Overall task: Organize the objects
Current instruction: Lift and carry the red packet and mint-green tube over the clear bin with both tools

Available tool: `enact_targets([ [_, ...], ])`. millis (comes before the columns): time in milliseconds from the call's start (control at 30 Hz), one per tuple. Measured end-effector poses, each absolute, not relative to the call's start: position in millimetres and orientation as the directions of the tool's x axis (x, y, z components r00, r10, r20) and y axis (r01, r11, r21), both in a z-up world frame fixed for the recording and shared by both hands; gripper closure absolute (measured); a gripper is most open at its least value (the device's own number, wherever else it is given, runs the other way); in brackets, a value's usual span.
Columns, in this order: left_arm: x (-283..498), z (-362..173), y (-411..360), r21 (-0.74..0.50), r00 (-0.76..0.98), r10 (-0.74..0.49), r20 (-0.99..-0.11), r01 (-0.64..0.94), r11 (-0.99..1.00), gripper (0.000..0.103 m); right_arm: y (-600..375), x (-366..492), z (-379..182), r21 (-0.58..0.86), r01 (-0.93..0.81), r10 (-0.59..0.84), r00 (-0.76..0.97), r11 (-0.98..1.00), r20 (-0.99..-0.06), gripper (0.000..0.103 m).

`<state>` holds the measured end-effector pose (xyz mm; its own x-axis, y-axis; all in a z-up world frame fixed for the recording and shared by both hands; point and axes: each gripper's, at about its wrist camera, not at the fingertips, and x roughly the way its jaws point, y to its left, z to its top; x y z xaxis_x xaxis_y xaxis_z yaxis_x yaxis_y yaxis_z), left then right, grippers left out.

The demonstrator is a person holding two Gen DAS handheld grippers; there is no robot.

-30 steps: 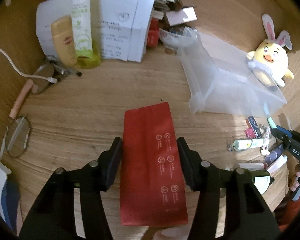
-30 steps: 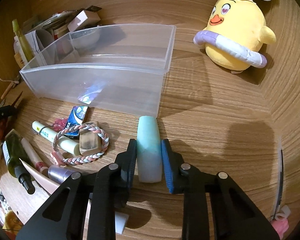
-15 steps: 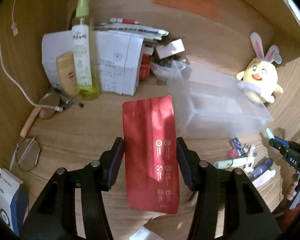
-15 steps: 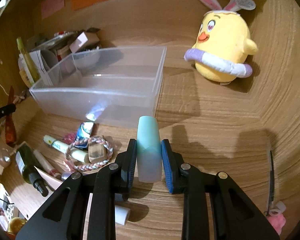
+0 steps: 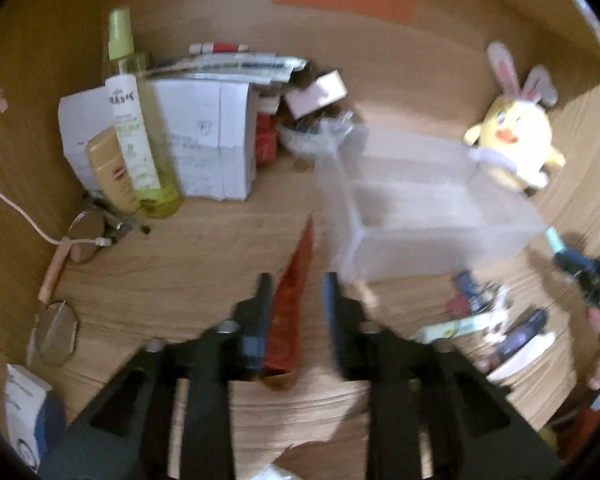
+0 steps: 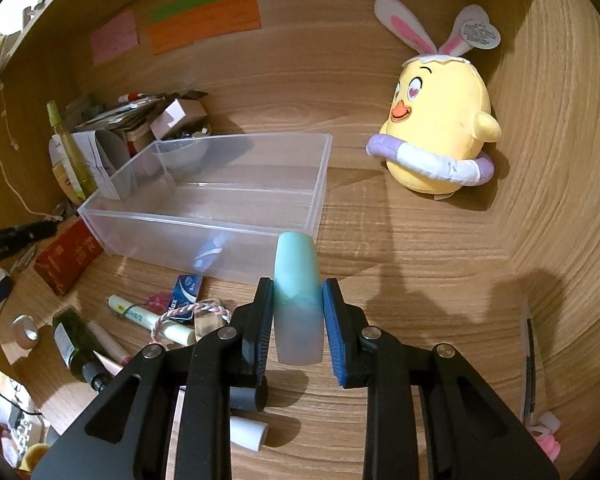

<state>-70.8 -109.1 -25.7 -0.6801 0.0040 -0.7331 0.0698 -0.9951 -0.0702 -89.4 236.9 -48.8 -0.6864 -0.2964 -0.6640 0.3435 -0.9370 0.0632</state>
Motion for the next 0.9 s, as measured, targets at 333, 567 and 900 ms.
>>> enact_targets([
  [333,-87.4,-59.3,-113.1,-0.016,-0.58,-0.009,-0.814,0.038,-0.999,0.04,231.7,-92.9,-35.8,0.09,0.365,-0.338,-0.702,-0.927,-0.627,0.08],
  [567,-95.0,-69.2,-120.5,-0.051,-0.529,0.015,-0.849,0.053,-0.997,0.077,221.2,-99.7,-26.7,0.093,0.383,-0.357,-0.71,-0.919,-0.606,0.08],
  [900,-73.6,-33.4,-136.9,-0.077,-0.627,-0.016,-0.778,0.121,-0.99,0.078,208.5,-113.8,-24.8,0.101,0.399,-0.374,-0.702,-0.911,-0.606,0.08],
])
